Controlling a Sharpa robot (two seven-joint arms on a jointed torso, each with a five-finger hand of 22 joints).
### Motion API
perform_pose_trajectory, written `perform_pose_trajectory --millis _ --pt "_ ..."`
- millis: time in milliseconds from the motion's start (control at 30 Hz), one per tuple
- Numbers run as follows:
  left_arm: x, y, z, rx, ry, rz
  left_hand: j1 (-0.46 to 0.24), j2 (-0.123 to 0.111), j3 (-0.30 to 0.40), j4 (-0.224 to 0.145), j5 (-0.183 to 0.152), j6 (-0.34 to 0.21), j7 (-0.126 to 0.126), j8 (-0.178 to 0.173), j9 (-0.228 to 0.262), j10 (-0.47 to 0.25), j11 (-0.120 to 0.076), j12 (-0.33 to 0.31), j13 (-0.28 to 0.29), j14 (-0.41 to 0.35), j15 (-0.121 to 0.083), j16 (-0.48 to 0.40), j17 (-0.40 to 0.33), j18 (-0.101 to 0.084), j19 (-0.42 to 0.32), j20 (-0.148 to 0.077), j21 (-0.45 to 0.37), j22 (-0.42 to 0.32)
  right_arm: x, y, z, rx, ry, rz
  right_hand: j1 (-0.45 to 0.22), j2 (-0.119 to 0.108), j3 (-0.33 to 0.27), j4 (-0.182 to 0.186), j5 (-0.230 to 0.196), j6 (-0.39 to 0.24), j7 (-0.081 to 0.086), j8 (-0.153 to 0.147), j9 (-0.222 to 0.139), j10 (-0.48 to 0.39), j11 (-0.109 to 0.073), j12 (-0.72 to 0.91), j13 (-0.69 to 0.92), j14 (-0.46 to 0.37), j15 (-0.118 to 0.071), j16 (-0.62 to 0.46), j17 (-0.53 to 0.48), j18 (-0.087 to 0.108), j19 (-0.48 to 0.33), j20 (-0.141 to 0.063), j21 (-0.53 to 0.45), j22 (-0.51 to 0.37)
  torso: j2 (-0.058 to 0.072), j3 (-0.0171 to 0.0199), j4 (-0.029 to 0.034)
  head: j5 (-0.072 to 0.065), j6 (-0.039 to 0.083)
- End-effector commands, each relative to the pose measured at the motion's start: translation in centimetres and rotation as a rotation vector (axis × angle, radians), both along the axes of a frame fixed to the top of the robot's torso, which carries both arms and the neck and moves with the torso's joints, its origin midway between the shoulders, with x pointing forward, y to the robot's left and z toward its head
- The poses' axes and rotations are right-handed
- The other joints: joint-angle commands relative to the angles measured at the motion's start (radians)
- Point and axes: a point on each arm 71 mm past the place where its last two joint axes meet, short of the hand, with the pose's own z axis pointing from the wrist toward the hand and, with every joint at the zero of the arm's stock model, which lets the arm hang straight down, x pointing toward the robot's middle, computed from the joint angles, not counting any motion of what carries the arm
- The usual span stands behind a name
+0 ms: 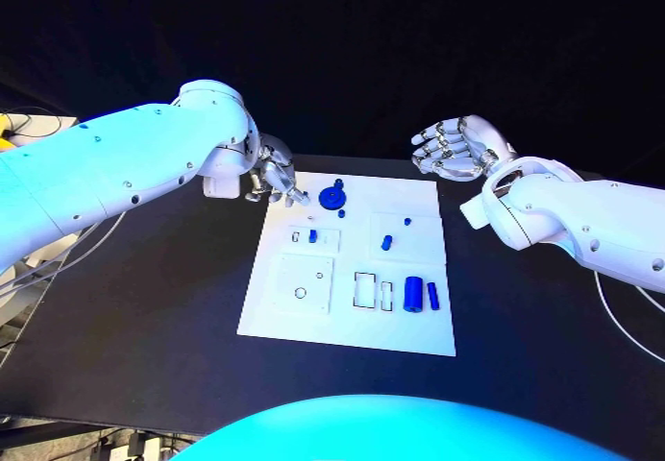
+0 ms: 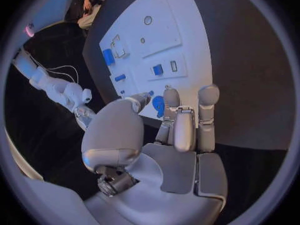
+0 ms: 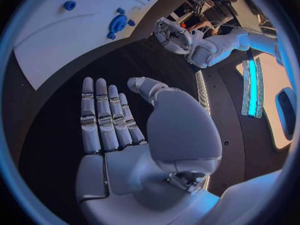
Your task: Assemble the parts on the task board
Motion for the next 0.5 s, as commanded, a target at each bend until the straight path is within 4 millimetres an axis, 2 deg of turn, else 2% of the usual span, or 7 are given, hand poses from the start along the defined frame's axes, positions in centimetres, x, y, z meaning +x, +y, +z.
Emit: perform_pose_trajectory --millis 33,100,133,267,400,500 --pt "1.3 0.2 0.7 -0.044 -0.115 0.064 0.016 0.001 -0.010 0.001 0.005 -0.017 0.007 -0.029 -0.024 -0.012 0.003 -0.004 -0.005 0.008 0.009 -0.005 0.005 0.011 0.000 0.008 -0.005 -0.005 0.0 0.2 0.0 0.000 -0.005 0.014 0.000 -0.007 -0.001 -0.005 0.001 -0.006 0.047 0.005 -0.001 0.000 0.009 -0.005 -0.001 0.003 0.005 -0.004 -0.001 0.011 0.000 0.006 -0.001 -0.001 0.002 -0.0010 0.0009 0.002 0.002" --pt "1.9 0.4 0.9 -0.055 -0.141 0.088 0.020 -0.001 -0.014 0.001 0.004 -0.020 0.011 -0.038 -0.033 -0.013 0.006 -0.003 -0.004 0.009 0.011 -0.004 0.006 0.011 0.001 0.010 -0.006 -0.006 0.0 0.2 0.0 0.000 -0.005 0.015 0.000 -0.007 -0.001 -0.005 0.001 -0.006 0.047 0.005 -0.001 0.000 0.009 -0.005 -0.001 0.003 0.005 -0.004 -0.001 0.011 0.000 0.006 -0.001 -0.001 0.004 -0.0012 0.0001 0.003 0.006" --pt "2.2 0.4 0.9 -0.061 -0.155 0.100 0.032 0.004 -0.012 -0.001 0.009 -0.019 0.013 -0.044 -0.041 -0.011 0.008 0.001 -0.001 0.011 0.013 -0.002 0.008 0.010 0.005 0.011 -0.004 -0.002 0.0 0.3 0.0 0.000 -0.005 0.016 -0.004 -0.006 -0.002 -0.004 0.002 -0.005 0.048 0.006 -0.002 0.001 0.009 -0.004 -0.001 0.005 0.005 -0.004 -0.002 0.011 0.001 0.006 0.000 -0.003 0.007 -0.0021 -0.0005 0.004 0.012" --pt "2.9 0.3 1.0 -0.079 -0.181 0.122 0.043 0.013 -0.004 0.001 0.013 -0.016 0.015 -0.050 -0.051 -0.015 0.010 0.001 -0.004 0.011 0.015 -0.002 0.008 0.011 0.006 0.013 -0.006 -0.004 0.0 0.4 0.0 0.001 -0.005 0.018 -0.004 -0.006 -0.002 -0.004 0.002 -0.005 0.047 0.006 -0.002 0.002 0.009 -0.004 -0.001 0.005 0.005 -0.004 -0.002 0.011 0.001 0.006 0.000 -0.004 0.012 -0.0018 -0.0035 0.010 0.023" --pt "3.7 0.1 0.9 -0.097 -0.209 0.142 0.029 0.000 -0.016 0.004 0.008 -0.025 0.022 -0.067 -0.070 -0.022 0.016 0.002 -0.008 0.011 0.020 0.000 0.009 0.011 0.006 0.017 -0.007 -0.006 0.0 0.5 0.0 0.002 -0.006 0.020 -0.005 -0.005 -0.002 -0.003 0.003 -0.005 0.048 0.006 -0.002 0.002 0.009 -0.004 -0.001 0.005 0.005 -0.004 -0.002 0.011 0.002 0.006 0.000 -0.004 0.016 -0.0009 -0.0065 0.013 0.033" --pt "4.2 -0.3 0.9 -0.113 -0.228 0.149 0.020 -0.008 -0.028 0.004 0.006 -0.033 0.026 -0.078 -0.083 -0.023 0.020 0.005 -0.007 0.011 0.023 0.001 0.009 0.011 0.006 0.020 -0.008 -0.008 0.0 0.6 0.0 0.002 -0.007 0.021 -0.005 -0.005 -0.002 -0.003 0.003 -0.005 0.048 0.006 -0.002 0.002 0.009 -0.004 -0.001 0.005 0.005 -0.004 -0.002 0.011 0.002 0.006 0.000 -0.004 0.020 -0.0015 -0.0077 0.014 0.041"
